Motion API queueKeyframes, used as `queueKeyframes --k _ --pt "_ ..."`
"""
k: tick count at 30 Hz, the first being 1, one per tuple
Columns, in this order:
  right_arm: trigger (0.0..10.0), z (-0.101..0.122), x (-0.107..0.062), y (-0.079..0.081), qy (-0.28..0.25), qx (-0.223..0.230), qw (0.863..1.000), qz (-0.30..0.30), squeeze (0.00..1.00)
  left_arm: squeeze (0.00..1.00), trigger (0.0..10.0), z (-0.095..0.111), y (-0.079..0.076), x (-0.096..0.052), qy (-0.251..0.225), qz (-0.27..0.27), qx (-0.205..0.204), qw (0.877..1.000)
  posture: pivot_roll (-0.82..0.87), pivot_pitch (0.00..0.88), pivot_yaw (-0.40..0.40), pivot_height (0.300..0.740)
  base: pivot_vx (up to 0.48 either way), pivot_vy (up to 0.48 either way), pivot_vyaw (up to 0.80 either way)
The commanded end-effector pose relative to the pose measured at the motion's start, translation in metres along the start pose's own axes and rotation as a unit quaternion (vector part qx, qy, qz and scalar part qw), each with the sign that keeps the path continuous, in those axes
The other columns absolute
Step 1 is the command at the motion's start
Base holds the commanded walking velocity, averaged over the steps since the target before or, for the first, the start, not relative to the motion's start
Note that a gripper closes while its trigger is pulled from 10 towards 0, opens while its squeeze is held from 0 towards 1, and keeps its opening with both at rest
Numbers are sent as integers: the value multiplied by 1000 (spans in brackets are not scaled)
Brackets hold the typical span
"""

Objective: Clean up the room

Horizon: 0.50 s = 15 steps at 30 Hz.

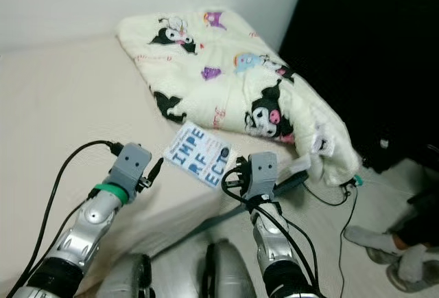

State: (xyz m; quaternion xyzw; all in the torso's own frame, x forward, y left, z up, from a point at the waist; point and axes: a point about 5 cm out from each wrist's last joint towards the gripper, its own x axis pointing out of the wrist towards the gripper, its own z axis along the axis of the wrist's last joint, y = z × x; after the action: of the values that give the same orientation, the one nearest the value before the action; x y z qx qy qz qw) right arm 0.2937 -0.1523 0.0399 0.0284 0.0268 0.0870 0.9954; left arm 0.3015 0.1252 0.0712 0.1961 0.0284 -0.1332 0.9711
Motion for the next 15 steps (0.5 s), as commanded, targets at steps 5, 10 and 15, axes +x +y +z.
queueKeyframes --k 5,10,15 --pt "10000 -2 -2 -3 4 15 1000 -7 0 0 10000 0 -2 1 0 -4 4 1000 14 18 3 595 0 0 0" --pt "10000 -3 -3 -4 4 19 1000 -9 0 0 10000 1 -2 1 0 -5 6 1000 14 18 4 575 0 0 0" --pt "10000 -5 -4 -4 6 36 999 -10 4 0 10000 1 -3 2 0 -7 8 1000 13 17 13 560 0 0 0"
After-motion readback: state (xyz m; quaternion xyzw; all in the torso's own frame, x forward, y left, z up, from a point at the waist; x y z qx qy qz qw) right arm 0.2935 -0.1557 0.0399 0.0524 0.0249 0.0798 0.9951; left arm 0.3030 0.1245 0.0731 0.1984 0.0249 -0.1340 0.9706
